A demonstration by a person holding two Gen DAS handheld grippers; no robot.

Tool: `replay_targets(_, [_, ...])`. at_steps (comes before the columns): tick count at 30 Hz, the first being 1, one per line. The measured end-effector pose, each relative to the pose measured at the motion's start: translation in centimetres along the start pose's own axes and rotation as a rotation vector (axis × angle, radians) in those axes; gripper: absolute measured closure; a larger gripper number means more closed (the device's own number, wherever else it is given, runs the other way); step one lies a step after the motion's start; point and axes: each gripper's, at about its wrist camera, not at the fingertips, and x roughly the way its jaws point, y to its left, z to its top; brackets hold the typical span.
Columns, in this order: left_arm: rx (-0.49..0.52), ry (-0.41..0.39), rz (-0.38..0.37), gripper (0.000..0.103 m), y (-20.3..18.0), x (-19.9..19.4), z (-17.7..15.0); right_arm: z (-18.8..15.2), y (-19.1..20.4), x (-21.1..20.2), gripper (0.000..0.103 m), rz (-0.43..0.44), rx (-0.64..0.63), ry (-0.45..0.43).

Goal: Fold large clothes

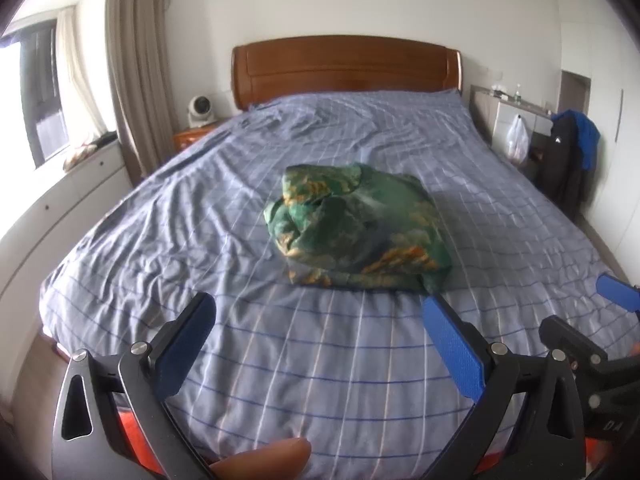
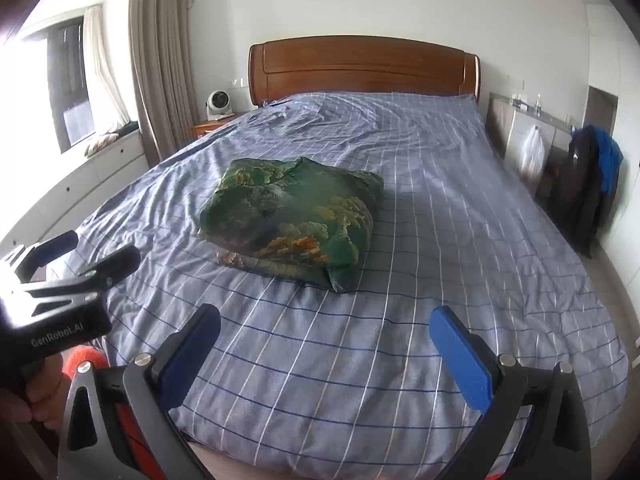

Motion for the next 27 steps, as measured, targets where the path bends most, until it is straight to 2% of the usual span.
replay_targets(6, [0.009,0.042,-0.012,0.000,-0.35,0.68,-0.71,-0.55,0.20,0.13,0.000,0.018,-0.005,0.001])
replay_targets(11, [0.016,0.056,-0.013,0.000,-0.69,0.92,-0.88,-0.92,0.71,0.45,0.000,-0.049,-0.040,0.016])
replay_targets(14, [0.012,0.064,-0.007,0.000,-0.67,0.99,-0.93,-0.86,0.30,0.98,0.000,-0.019,0.001,0.051])
replay_targets(19, [0.013,0.068,0.000,0.000,-0.54,0.91,-0.96,-0.50,0.40,0.94,0.000,-0.045,-0.002,0.053])
replay_targets(27, [0.027,0.065,0.003,0.000,-0.49,0.58,-0.90,-0.21,1.05,0.77,0.000,-0.029,-0.012,0.068])
